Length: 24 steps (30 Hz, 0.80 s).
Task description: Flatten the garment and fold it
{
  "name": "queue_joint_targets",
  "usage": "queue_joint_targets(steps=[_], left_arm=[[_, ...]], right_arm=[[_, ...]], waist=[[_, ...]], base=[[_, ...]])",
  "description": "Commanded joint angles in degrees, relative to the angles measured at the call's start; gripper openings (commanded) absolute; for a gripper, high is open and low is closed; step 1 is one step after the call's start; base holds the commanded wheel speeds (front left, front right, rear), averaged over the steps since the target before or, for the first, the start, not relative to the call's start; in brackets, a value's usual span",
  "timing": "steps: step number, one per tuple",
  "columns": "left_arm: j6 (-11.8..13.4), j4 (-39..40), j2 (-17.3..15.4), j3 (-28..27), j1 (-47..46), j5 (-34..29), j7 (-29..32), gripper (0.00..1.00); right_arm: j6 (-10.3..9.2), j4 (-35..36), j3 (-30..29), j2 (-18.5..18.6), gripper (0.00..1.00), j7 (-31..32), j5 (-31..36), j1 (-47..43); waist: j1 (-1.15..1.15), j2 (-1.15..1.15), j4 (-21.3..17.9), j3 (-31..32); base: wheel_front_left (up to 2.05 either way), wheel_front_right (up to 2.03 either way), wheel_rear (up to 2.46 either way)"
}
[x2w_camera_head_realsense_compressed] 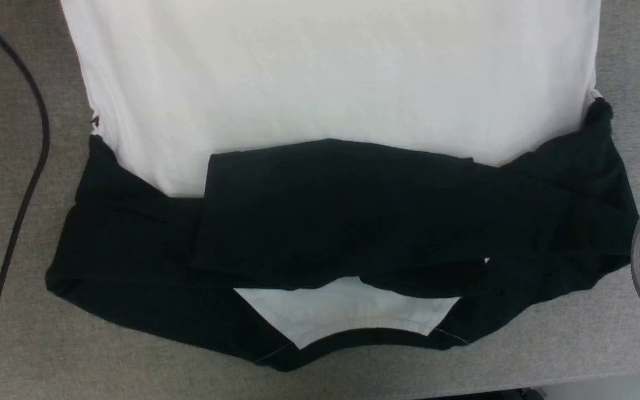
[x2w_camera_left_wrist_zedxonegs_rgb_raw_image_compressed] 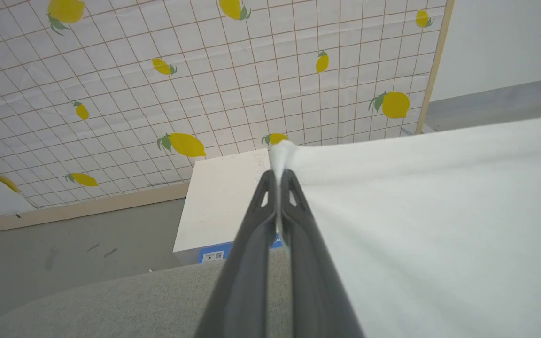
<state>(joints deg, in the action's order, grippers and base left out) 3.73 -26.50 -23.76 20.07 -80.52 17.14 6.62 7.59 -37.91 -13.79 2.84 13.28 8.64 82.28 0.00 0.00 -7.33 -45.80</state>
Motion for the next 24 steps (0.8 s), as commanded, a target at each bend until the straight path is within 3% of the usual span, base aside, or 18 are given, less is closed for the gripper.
queue_joint_targets(steps=[1,7,11,14,18,24], left_arm=[[-0.2,-0.6,-0.3,-0.1,0.0,0.3,-1.4,0.00],[-2.5,1.3,-1.7,-0.7,7.2,3.1,-4.5,0.00],[-3.5,7.4,-3.9,-1.0,19.3,6.1,-4.6,0.00],[-2.5,12.8,-5.2,-1.3,28.7,7.9,-3.6,0.00],[-0.5,20.0,-6.1,-2.2,40.9,10.9,-2.6,0.00],[0.9,28.0,-6.2,-0.8,57.6,14.5,-1.3,0.00]], right_arm=[[-0.10,-0.4,1.5,0.3,0.00,-1.9,-1.4,-0.1],[-0.10,-0.1,9.5,2.6,0.00,-8.0,-10.0,-6.2],[-0.10,4.2,18.2,5.9,0.00,-11.8,-18.6,-15.8],[-0.10,7.5,22.1,8.2,0.00,-13.2,-22.9,-22.8],[-0.10,12.1,24.1,10.8,0.00,-14.7,-26.8,-32.2],[-0.10,18.8,22.0,13.6,0.00,-13.9,-29.9,-47.1]], waist=[[0.00,0.00,0.0,1.5],[0.00,0.00,0.0,6.5],[0.00,0.00,0.3,12.9],[0.00,0.00,0.5,17.3],[0.00,0.00,1.5,22.6],[0.00,0.00,3.7,29.0]], base=[[0.00,0.00,0.00],[0.00,0.00,0.00],[0.00,0.00,0.00],[0.00,0.00,0.00],[0.00,0.00,0.00],[0.00,0.00,0.00]])
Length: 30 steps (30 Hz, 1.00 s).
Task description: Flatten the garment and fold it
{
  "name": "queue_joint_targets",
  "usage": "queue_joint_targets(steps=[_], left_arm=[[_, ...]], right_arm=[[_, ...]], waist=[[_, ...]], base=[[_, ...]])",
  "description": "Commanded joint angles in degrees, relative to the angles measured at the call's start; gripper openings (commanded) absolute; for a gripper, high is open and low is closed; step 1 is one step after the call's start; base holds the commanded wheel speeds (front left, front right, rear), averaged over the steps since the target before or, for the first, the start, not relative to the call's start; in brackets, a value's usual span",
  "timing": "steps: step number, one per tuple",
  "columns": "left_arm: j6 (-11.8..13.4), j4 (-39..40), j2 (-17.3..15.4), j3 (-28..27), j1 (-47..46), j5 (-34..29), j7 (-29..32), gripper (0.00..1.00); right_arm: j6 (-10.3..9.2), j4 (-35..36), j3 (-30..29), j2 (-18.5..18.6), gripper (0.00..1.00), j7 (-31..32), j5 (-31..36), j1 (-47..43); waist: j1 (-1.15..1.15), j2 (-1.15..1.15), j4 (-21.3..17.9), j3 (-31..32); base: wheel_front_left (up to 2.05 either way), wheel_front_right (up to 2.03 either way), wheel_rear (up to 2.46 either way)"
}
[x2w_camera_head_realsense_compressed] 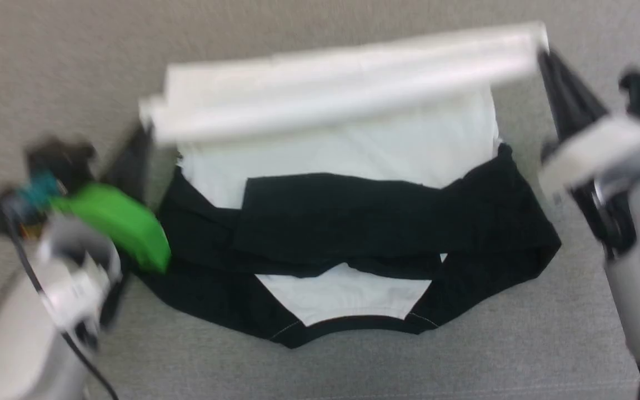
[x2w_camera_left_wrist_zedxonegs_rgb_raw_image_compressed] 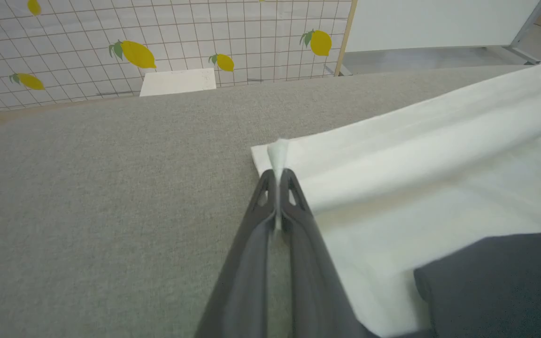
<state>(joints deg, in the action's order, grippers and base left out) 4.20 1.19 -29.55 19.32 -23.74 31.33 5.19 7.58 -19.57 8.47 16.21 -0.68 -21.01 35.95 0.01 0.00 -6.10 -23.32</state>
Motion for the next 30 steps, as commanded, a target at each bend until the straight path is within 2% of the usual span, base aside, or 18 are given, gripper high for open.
queue_joint_targets(steps=[1,6,14,18,19,24,25,26,27,30], left_arm=[[0.5,1.1,-0.3,0.3,2.8,0.8,0.3,0.00],[1.0,2.5,0.2,1.9,11.3,2.5,0.2,0.00],[0.0,-1.8,2.9,3.9,19.1,5.8,-2.0,0.00],[-0.7,-5.7,4.2,5.1,21.1,6.6,-3.1,0.00],[-1.7,-8.7,5.4,5.8,21.3,7.0,-4.3,0.00],[-3.0,-13.7,7.2,7.1,19.7,6.8,-5.7,0.00],[-3.3,-14.5,7.6,7.4,19.3,6.8,-5.8,0.15],[-3.6,-15.4,8.2,7.7,18.9,6.8,-6.0,0.87],[-3.6,-16.0,8.7,8.0,18.7,6.8,-6.2,1.00],[-4.1,-17.8,9.6,8.2,18.3,7.0,-7.4,1.00]], right_arm=[[-0.09,1.3,-1.0,0.6,0.00,0.5,-0.3,-2.8],[-0.09,7.1,-5.8,0.7,0.00,3.9,0.9,-14.4],[-0.09,13.2,-11.0,-1.5,0.00,9.5,7.0,-27.1],[-0.09,13.2,-13.0,-3.5,0.00,12.5,10.3,-31.1],[-0.09,12.1,-13.4,-5.3,0.00,14.6,11.2,-33.2],[-0.09,8.8,-13.9,-6.8,0.00,15.8,12.2,-34.0],[-0.09,8.4,-14.1,-7.2,0.21,16.0,12.3,-33.9],[-0.09,7.8,-14.1,-7.6,1.00,16.3,12.3,-33.9],[-0.09,7.3,-14.3,-7.9,1.00,16.4,12.3,-33.8],[-0.09,6.8,-14.4,-8.5,1.00,17.1,11.9,-34.1]], waist=[[-0.01,0.00,2.8,7.2],[-0.01,0.00,4.9,9.7],[-0.01,0.00,5.7,11.5],[-0.01,0.00,5.6,12.1],[-0.01,0.00,5.7,12.2],[-0.01,0.00,5.7,12.2],[-0.01,0.00,5.7,12.2],[-0.01,0.00,5.7,12.4],[-0.01,0.00,5.7,12.6],[-0.01,0.00,5.9,13.6]], base=[[0.00,0.00,0.00],[0.00,0.00,0.00],[0.00,0.00,0.00],[0.00,0.00,0.00],[0.00,0.00,0.00],[0.00,0.00,0.00],[0.00,0.00,0.00],[0.00,0.00,0.00],[0.00,0.00,0.00],[0.00,0.00,0.00]])
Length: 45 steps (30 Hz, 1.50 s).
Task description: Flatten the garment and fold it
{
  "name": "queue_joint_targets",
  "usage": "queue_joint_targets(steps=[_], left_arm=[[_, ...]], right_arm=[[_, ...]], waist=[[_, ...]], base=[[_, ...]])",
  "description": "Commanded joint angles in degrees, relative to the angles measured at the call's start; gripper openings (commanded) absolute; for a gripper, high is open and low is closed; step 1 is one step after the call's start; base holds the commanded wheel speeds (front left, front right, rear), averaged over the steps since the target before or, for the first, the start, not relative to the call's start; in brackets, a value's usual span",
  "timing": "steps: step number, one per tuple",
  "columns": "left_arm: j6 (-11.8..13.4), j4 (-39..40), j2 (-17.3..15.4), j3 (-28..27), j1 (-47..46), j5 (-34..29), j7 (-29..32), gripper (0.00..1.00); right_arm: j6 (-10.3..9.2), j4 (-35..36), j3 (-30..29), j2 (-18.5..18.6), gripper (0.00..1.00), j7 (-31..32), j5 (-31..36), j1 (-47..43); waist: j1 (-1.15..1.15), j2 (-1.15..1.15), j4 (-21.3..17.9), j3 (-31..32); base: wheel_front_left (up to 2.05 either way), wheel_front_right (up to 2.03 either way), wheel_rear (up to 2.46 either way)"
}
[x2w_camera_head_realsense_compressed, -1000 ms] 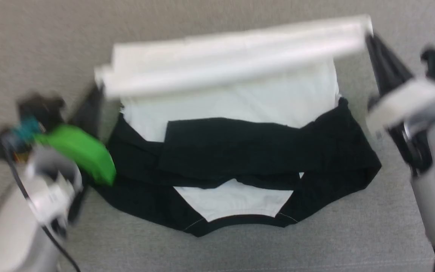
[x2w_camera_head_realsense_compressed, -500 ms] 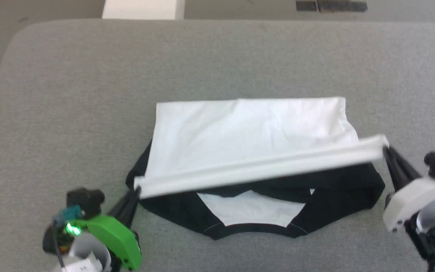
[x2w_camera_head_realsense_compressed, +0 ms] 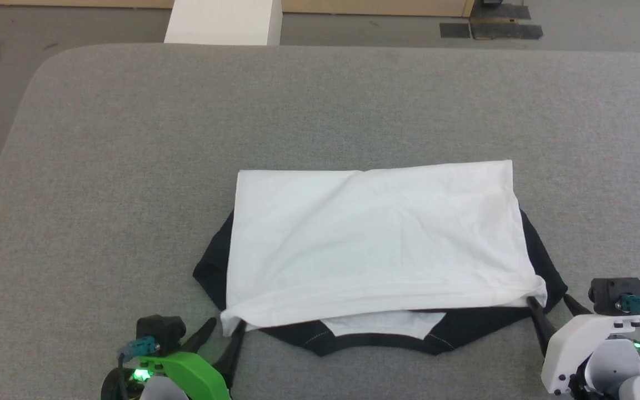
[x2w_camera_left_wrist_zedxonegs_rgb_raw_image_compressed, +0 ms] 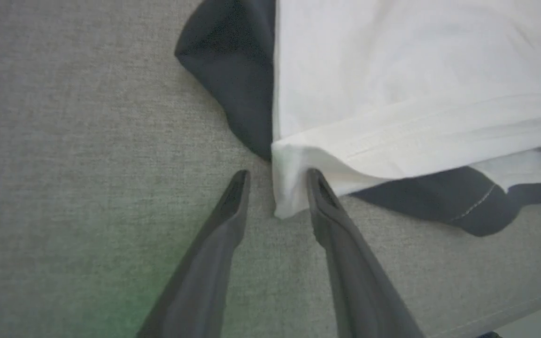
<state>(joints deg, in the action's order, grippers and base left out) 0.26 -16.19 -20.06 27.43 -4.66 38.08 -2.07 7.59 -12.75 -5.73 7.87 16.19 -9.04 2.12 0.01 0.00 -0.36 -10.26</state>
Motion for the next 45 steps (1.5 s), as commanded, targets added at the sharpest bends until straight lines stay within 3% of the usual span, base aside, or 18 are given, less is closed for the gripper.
queue_joint_targets(steps=[1,10,15,20,28,45], left_arm=[[-0.2,-1.1,0.4,0.2,-0.8,0.2,-0.5,1.00],[3.3,-1.3,1.1,-2.6,1.9,0.3,-6.9,1.00],[5.6,1.8,1.1,-5.9,2.5,-1.4,-11.8,1.00],[6.5,5.5,2.2,-10.0,0.9,-5.2,-12.9,1.00],[4.7,9.3,7.2,-16.7,-2.7,-15.1,-12.9,1.00],[-1.7,6.8,13.6,-22.2,-6.9,-23.9,-12.9,1.00]], right_arm=[[-0.10,0.0,-0.3,-0.4,1.00,0.7,-0.2,-0.7],[-0.10,8.0,-6.8,-3.1,1.00,4.4,-1.4,-7.1],[-0.10,14.2,-10.3,-4.6,1.00,3.0,-2.7,-8.9],[-0.10,15.8,-12.5,-4.9,1.00,-0.3,-4.1,-7.5],[-0.10,6.3,-12.5,-5.0,1.00,-1.7,-6.0,0.0],[-0.10,-20.8,-12.3,-5.0,1.00,11.8,0.7,17.6]], waist=[[-0.01,0.00,0.3,1.0],[-0.01,0.00,1.8,5.3],[-0.01,0.00,2.6,6.9],[-0.01,0.00,3.4,7.6],[-0.01,0.00,3.8,6.7],[-0.01,0.00,4.0,3.1]], base=[[0.00,0.00,0.00],[0.00,0.00,0.00],[0.00,0.00,0.00],[0.00,0.00,0.00],[0.00,0.00,0.00],[0.00,0.00,0.00]])
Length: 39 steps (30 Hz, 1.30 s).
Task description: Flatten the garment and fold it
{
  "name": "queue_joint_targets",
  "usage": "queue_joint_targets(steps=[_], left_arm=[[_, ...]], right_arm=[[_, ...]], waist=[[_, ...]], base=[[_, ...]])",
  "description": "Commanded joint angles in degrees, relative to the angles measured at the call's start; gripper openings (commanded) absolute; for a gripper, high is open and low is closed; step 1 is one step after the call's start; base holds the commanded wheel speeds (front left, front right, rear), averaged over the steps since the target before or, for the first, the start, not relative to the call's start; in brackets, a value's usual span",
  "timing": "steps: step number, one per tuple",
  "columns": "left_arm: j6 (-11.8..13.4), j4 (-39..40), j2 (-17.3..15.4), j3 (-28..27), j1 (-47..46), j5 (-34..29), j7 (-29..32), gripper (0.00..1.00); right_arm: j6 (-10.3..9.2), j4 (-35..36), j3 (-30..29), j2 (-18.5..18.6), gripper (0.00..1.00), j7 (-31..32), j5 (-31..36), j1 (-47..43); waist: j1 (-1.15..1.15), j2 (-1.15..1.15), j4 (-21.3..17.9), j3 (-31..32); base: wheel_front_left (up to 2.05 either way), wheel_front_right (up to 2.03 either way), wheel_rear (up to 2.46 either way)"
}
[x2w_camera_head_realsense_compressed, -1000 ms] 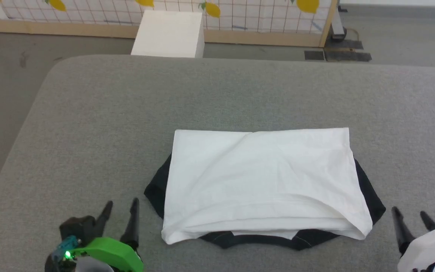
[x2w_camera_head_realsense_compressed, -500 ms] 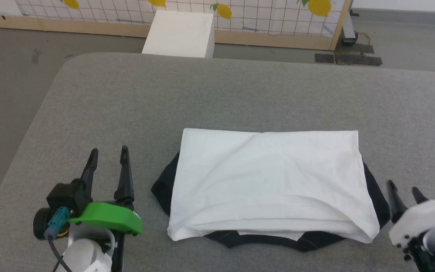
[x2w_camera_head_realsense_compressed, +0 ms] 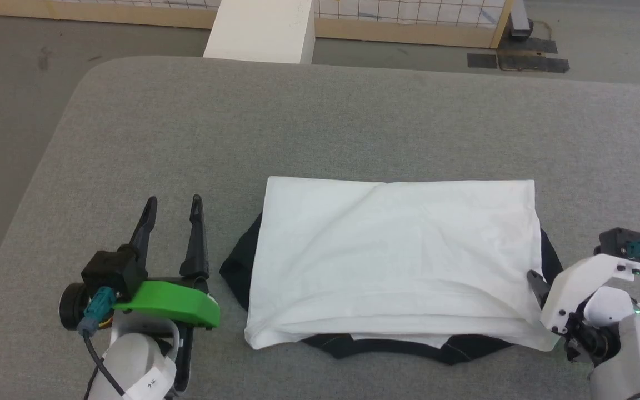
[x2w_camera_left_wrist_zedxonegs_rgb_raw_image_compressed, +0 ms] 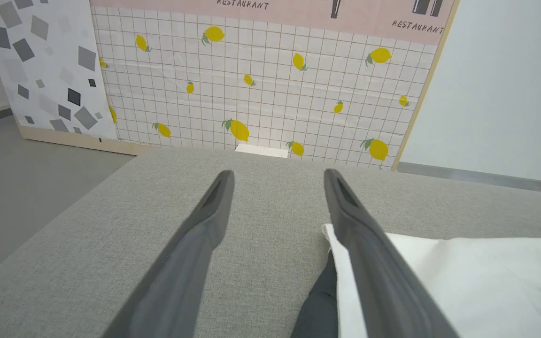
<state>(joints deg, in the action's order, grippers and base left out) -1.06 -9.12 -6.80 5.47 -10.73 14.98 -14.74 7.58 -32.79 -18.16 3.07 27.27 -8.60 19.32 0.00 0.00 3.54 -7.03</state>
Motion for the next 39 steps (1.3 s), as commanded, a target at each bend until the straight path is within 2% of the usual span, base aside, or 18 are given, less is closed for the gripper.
queue_joint_targets(steps=[1,2,3,4,5,6,7,14,22,28,33,39], left_arm=[[-0.7,-0.4,0.6,-0.5,-0.8,-1.0,-0.3,1.00],[-1.0,-0.6,0.8,-0.6,-0.8,-1.1,-0.3,1.00],[-1.2,-0.7,1.0,-0.8,-0.7,-1.3,-0.3,1.00],[-1.5,-0.9,1.1,-1.0,-0.7,-1.5,-0.3,1.00],[-1.7,-1.0,1.3,-1.2,-0.6,-1.7,-0.3,1.00],[-1.8,-1.1,1.5,-1.4,-0.5,-1.8,-0.3,1.00],[-2.0,-1.3,1.6,-1.6,-0.4,-2.0,-0.3,1.00],[-2.3,-0.5,2.5,-3.3,0.4,-3.3,-0.3,1.00],[-2.9,-0.4,3.2,-4.2,1.5,-3.7,-0.3,1.00],[-3.4,-0.8,3.5,-4.5,1.8,-3.7,-0.3,1.00],[-3.8,-1.4,3.7,-4.9,2.0,-3.8,-0.3,1.00],[-4.0,-1.8,3.8,-5.1,2.6,-3.9,-0.3,1.00]], right_arm=[[-0.09,-1.9,0.2,-0.2,1.00,1.9,0.5,0.8],[-0.09,-2.6,0.3,-0.2,1.00,2.7,0.5,1.1],[-0.09,-3.4,0.5,-0.2,0.86,3.9,0.0,1.3],[-0.09,-3.9,0.5,-0.2,0.47,4.9,-0.2,1.3],[-0.09,-4.3,0.5,-0.2,0.32,5.9,-0.3,1.3],[-0.09,-4.5,0.6,-0.2,0.23,6.6,-0.6,1.2],[-0.09,-4.5,0.7,-0.2,0.00,6.9,-1.3,1.1],[-0.09,0.0,0.1,-0.2,0.00,2.8,-2.6,-0.9],[-0.09,9.8,-6.5,1.8,0.00,-2.0,4.3,-5.2],[-0.09,14.9,-10.4,2.5,0.00,-3.0,10.9,-7.8],[-0.09,21.4,-6.0,1.9,0.00,-0.6,10.2,-9.8],[-0.09,35.5,5.7,1.1,0.00,6.5,5.0,-13.0]], waist=[[0.00,0.00,0.2,-0.2],[0.00,0.00,0.2,-0.2],[0.00,0.00,0.3,-0.2],[0.00,0.00,0.3,-0.2],[0.00,0.00,0.2,-0.1],[0.00,0.00,0.2,-0.1],[0.00,0.00,0.1,0.0],[0.00,0.00,-0.6,0.6],[0.00,0.00,-1.3,1.2],[0.00,0.00,-1.2,1.3],[0.00,0.00,-0.8,1.8],[0.00,0.00,-0.3,2.4]], base=[[0.00,0.00,0.00],[0.00,0.00,0.00],[0.00,0.00,0.00],[0.00,0.00,0.00],[0.00,0.00,0.00],[0.00,0.00,0.00],[0.00,0.00,0.00],[0.00,0.00,0.00],[0.00,0.00,0.00],[0.00,0.00,0.00],[0.00,0.00,0.00],[0.00,0.00,0.00]])
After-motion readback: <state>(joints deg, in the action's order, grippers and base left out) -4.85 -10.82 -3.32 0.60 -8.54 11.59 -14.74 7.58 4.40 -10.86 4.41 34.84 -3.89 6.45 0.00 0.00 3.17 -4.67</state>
